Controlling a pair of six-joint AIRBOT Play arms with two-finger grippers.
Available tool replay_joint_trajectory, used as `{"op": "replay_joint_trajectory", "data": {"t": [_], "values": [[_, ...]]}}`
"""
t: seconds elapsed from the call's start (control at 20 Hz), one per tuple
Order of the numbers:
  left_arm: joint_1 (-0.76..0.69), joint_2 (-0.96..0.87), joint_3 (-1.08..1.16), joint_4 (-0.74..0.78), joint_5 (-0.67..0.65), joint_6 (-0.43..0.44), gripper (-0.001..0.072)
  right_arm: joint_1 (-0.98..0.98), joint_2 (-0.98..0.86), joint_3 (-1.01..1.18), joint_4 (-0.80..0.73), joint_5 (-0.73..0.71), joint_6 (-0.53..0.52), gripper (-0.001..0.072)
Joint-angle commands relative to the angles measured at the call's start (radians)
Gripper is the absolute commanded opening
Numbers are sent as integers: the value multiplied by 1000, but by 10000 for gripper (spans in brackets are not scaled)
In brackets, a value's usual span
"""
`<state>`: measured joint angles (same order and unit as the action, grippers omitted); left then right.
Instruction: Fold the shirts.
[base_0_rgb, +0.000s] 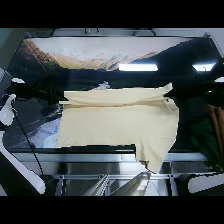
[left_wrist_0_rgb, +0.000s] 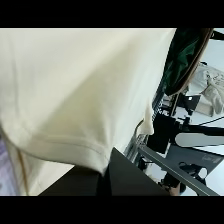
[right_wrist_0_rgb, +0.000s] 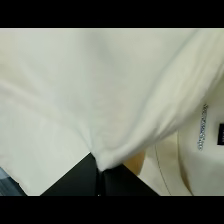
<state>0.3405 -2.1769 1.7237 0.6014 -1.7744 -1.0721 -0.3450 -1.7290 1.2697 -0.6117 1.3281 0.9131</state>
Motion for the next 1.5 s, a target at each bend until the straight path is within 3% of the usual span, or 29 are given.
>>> {"op": "replay_joint_trajectory", "data": {"t": [0.0,0.05,0.1,0.15,0.3,0.5,0.7,0.85,1.05,1.35,1.4,1.45], "values": [[2,1,-11,53,11,-2,12,-2,1,-11,-45,5,14,19],[3,1,8,88,-9,-15,13,-2,1,-14,-50,6,33,73],[3,1,29,124,-30,-40,43,-3,1,-14,-69,5,54,264],[3,1,56,168,-45,-78,283,-2,2,-14,-105,8,84,322],[19,1,148,214,-66,-170,602,-3,15,-14,-224,50,166,322],[76,129,57,212,-72,-153,606,-26,144,-82,-271,63,218,247],[191,391,-349,247,26,-112,606,-89,414,-333,-283,-95,328,246],[243,525,-627,394,74,-164,606,-88,612,-488,-269,-223,340,246],[214,599,-821,464,142,-204,606,-88,760,-519,-222,-220,313,246],[94,599,-884,504,245,-219,607,-88,909,-519,-126,-219,283,247],[75,595,-884,505,257,-219,606,-88,926,-519,-124,-212,285,256],[55,584,-884,504,259,-219,606,-88,937,-519,-124,-199,299,349]]}}
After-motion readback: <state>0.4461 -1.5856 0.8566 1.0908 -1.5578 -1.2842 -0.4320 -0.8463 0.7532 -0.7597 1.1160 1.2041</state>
